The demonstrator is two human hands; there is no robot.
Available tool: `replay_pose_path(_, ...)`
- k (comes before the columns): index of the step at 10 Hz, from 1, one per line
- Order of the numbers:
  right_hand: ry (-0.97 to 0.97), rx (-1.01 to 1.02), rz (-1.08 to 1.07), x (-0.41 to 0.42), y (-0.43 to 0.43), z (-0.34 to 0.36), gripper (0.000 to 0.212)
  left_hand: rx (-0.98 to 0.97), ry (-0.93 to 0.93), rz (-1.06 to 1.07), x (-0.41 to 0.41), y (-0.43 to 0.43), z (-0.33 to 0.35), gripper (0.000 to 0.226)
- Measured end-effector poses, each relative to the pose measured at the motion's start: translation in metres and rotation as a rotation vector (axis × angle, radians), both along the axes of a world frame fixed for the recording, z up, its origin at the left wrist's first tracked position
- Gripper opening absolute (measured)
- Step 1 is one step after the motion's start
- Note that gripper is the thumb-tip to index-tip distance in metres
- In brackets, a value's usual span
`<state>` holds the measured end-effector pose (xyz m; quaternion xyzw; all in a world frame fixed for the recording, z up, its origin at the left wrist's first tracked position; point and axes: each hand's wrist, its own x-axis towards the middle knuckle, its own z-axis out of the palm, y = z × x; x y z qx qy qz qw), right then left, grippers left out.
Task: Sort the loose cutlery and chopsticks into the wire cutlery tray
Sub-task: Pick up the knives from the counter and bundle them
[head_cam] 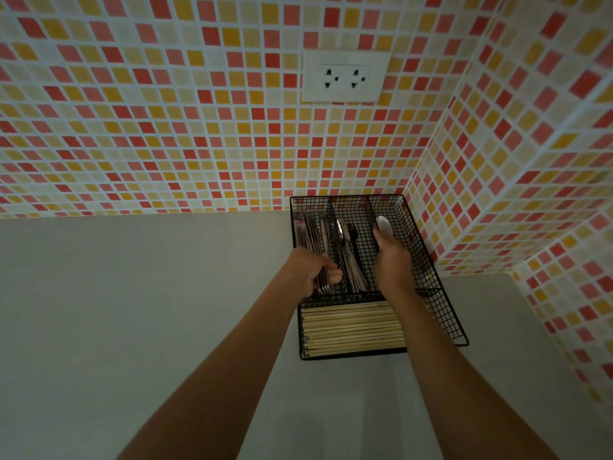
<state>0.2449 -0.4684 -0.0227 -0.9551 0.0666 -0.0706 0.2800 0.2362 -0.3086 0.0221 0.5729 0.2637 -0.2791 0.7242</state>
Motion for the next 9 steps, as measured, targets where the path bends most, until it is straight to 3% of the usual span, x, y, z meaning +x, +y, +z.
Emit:
replay_pose_path(1,0.0,0.008,-0.006,0.0,0.0,0.0,0.055,0.058,0.016,-0.019,0.009,-0.006,-0.004,0.017)
replay_pose_path(3,-0.005,0.006,-0.012,0.0,0.0,-0.002,0.054,0.213,-0.021,-0.069,0.02,-0.008,-0.013,0.009)
replay_pose_path(5,-0.009,0.051,-0.036,0.001,0.001,-0.005,0.055,0.375,-0.089,-0.074,0.017,-0.009,-0.024,0.021)
replay_pose_path(8,-0.105,0.036,0.032,-0.008,0.005,0.011,0.044,0.703,-0.303,-0.12,-0.006,0.002,0.006,0.028)
replay_pose_path(9,-0.132,-0.007,0.042,-0.013,0.012,0.025,0.043,0.761,-0.388,-0.088,-0.012,0.012,0.019,0.02)
